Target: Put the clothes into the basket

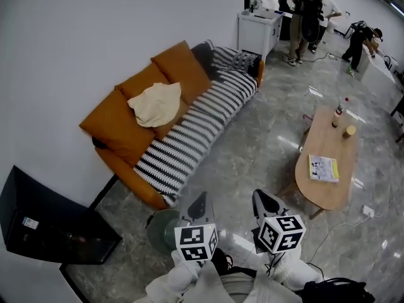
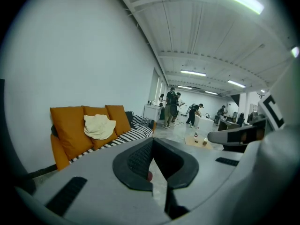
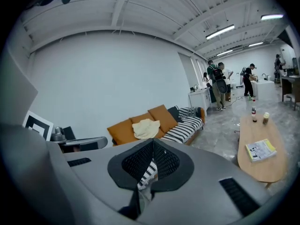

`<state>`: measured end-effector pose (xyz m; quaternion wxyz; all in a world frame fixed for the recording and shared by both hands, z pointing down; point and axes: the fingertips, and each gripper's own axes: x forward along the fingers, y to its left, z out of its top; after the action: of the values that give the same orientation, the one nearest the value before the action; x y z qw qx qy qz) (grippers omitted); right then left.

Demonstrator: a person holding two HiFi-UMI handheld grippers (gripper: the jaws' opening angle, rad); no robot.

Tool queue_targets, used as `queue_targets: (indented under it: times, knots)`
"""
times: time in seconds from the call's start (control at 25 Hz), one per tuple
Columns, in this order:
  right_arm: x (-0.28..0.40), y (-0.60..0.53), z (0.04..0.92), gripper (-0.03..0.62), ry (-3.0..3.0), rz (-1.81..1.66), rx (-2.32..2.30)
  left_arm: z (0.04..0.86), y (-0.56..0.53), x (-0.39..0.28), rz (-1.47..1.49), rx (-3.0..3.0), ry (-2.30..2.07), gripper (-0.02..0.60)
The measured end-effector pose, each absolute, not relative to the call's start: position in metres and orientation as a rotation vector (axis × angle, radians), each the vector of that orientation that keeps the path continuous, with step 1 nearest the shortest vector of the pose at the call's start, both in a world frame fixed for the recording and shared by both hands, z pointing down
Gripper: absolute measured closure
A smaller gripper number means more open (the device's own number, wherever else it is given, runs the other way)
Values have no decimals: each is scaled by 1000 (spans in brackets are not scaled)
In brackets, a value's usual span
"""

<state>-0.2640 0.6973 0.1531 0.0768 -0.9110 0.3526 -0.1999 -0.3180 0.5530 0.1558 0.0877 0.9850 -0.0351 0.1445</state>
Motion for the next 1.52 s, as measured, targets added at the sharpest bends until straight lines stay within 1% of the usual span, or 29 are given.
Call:
queue_targets:
  times: [0.24, 0.56, 0.72, 1.0, 1.28, 1.52]
  knots:
    - [-237, 691, 163, 571, 1073, -639, -2728, 162, 546, -287, 443, 2905, -124, 578]
    - [-169, 664, 160, 571, 1072, -622, -2759, 162, 522, -216, 403, 2899, -91, 578]
    - [-130, 634, 151, 571, 1104, -600, -2765, 156, 497, -178, 377, 2900, -102, 578]
    - [-77, 550, 122, 571, 1264, -534, -2773, 134, 428, -122, 316, 2892, -182, 578]
    - [-41, 488, 121, 571, 1381, -559, -2766, 139, 363, -97, 297, 2835, -303, 578]
    - [-26, 433, 123, 571, 1505, -592, -2751, 141, 307, -90, 264, 2786, -424, 580]
